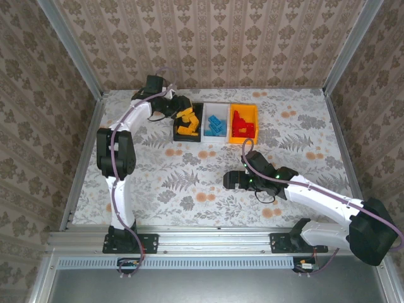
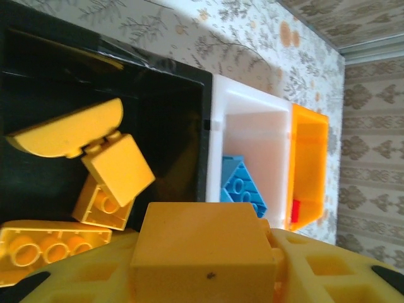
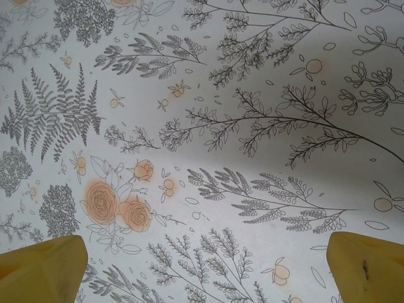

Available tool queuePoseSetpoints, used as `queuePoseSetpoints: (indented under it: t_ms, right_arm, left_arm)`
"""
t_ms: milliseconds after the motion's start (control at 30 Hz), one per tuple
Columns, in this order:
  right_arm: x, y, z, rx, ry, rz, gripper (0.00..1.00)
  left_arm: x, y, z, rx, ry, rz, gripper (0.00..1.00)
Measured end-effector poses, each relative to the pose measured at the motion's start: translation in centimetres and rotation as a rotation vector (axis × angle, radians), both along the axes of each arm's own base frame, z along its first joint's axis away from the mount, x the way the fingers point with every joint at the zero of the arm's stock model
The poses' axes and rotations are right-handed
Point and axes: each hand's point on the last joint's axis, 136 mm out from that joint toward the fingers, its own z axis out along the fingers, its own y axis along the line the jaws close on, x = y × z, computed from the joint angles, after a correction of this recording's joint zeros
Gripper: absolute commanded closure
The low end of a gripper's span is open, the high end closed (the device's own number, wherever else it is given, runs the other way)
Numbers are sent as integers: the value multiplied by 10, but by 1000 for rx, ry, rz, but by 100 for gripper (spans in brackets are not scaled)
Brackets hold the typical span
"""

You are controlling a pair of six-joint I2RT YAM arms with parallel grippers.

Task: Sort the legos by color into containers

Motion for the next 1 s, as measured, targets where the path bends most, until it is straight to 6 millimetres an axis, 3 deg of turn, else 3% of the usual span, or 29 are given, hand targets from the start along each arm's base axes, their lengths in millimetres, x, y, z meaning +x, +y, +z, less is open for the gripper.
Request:
queuePoseSetpoints:
  t_ms: [333,533,1000]
  right_arm:
    - [3,-8,44,145,-351,43,0]
    - [5,-15,61,157,-507,60,0]
    - [10,-16,63,153,-555,54,0]
  left_arm:
    - [7,-4,-13,229,-34,-63,52]
    - [11,-10,-23,367,-50,-113,51]
    - [15,-9,-58,520,-26,-168,48]
